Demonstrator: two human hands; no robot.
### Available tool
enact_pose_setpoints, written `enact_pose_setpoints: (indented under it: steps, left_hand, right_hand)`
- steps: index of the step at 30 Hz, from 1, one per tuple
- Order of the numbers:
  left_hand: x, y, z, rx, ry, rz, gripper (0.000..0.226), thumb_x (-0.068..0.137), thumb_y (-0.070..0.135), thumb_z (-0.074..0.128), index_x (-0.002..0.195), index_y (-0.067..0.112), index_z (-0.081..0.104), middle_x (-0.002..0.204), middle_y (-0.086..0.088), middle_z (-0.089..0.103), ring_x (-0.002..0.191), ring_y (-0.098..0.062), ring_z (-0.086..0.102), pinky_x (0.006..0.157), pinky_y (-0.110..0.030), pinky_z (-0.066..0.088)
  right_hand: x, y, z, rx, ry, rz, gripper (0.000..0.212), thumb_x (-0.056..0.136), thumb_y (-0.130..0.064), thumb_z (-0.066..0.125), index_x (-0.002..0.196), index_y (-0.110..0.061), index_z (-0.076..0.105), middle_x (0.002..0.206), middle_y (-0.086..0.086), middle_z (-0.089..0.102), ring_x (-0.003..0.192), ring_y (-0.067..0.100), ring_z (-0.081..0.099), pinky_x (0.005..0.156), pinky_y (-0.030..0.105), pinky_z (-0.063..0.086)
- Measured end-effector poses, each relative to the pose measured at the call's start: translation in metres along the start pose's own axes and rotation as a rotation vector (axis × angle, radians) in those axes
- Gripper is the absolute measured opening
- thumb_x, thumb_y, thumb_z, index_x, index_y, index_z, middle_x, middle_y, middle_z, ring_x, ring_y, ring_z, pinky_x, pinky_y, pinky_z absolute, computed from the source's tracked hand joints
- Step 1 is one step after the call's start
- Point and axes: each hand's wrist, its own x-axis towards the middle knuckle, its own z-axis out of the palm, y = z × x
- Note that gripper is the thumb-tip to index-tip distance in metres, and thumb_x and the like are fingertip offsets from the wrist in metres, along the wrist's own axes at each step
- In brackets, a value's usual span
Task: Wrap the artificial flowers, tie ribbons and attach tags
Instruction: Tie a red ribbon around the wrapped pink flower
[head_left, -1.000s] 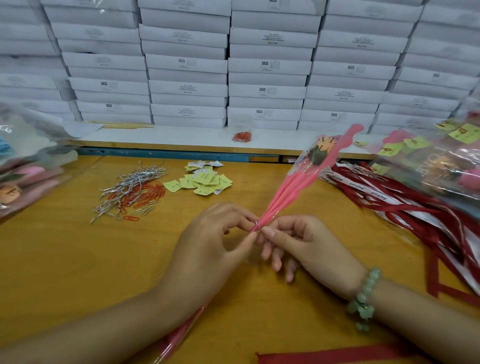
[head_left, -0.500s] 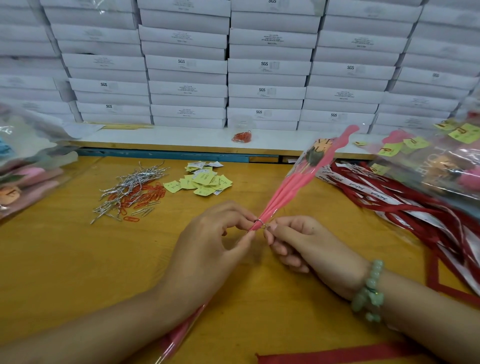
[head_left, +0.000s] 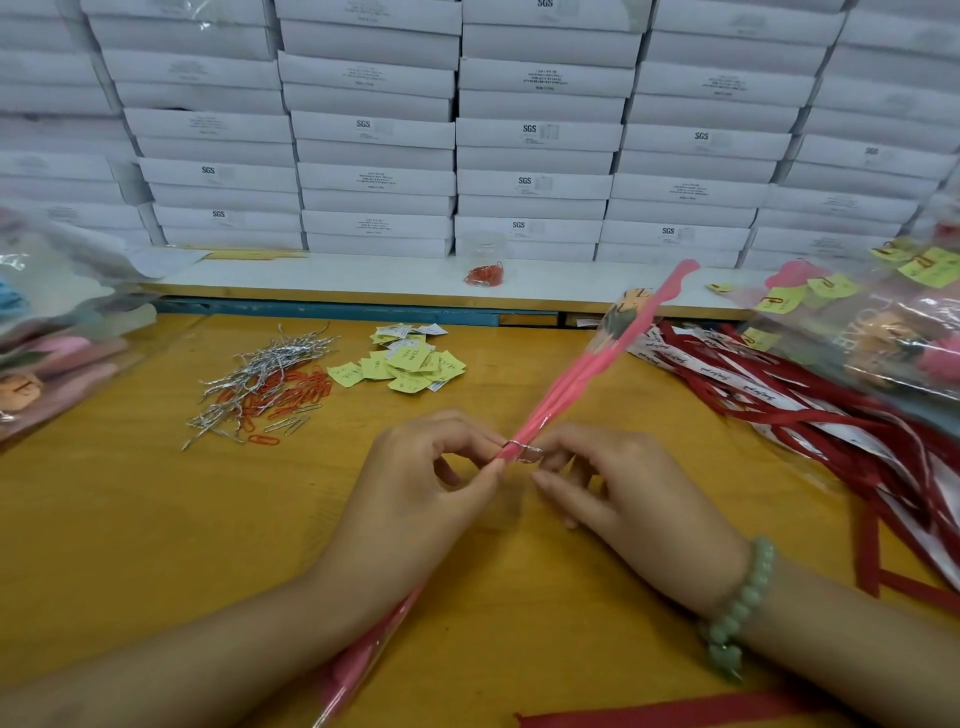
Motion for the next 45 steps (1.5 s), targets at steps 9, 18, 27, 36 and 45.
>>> enact_pose_setpoints:
  steps: [9, 18, 27, 36, 45]
  left_hand:
    - [-0.001, 0.003, 0.0, -0.013, -0.032, -0.017, 0.016, 0.082, 0.009, 0.072, 0.08, 0.024, 0.077, 0.087, 0.019, 0.072, 0.089, -0.002, 0.066, 0.068, -0.03, 0.053]
    - [-0.001, 0.003, 0.001, -0.014, -0.047, 0.009, 0.017, 0.082, 0.005, 0.072, 0.079, 0.021, 0.077, 0.086, 0.017, 0.072, 0.088, -0.003, 0.066, 0.067, -0.027, 0.052]
    - [-0.001, 0.002, 0.003, 0.036, -0.066, 0.027, 0.013, 0.083, 0.006, 0.071, 0.08, 0.018, 0.076, 0.086, 0.015, 0.071, 0.087, -0.006, 0.065, 0.067, -0.035, 0.051]
    - [-0.001, 0.004, 0.003, 0.058, -0.103, 0.015, 0.011, 0.083, 0.011, 0.07, 0.08, 0.02, 0.075, 0.085, 0.018, 0.069, 0.085, -0.005, 0.064, 0.068, -0.033, 0.052]
    - [0.0, 0.002, 0.002, 0.038, -0.114, -0.031, 0.013, 0.084, 0.012, 0.07, 0.081, 0.023, 0.075, 0.084, 0.02, 0.069, 0.084, -0.005, 0.064, 0.068, -0.035, 0.052]
  right_hand:
    - [0.001, -0.013, -0.013, -0.572, -0.096, -0.163, 0.037, 0.104, -0.039, 0.029, 0.126, -0.025, 0.054, 0.112, -0.004, 0.061, 0.096, 0.023, 0.063, 0.074, 0.041, 0.053]
    - [-0.003, -0.019, -0.006, -0.72, 0.072, -0.267, 0.038, 0.093, -0.035, 0.032, 0.08, -0.021, 0.065, 0.069, -0.005, 0.061, 0.055, 0.018, 0.061, 0.039, 0.031, 0.045]
    - [-0.004, -0.026, -0.009, -0.841, 0.175, -0.259, 0.019, 0.086, -0.035, 0.047, 0.077, -0.023, 0.06, 0.068, -0.007, 0.057, 0.053, 0.016, 0.058, 0.04, 0.027, 0.034]
    - [-0.006, -0.029, -0.008, -0.893, 0.104, -0.274, 0.009, 0.079, -0.03, 0.069, 0.076, -0.025, 0.063, 0.066, -0.007, 0.058, 0.052, 0.015, 0.057, 0.042, 0.028, 0.037]
    - [-0.004, -0.03, -0.013, -0.838, 0.136, -0.329, 0.018, 0.074, -0.016, 0.079, 0.081, -0.021, 0.064, 0.073, -0.004, 0.059, 0.054, 0.016, 0.055, 0.039, 0.028, 0.035]
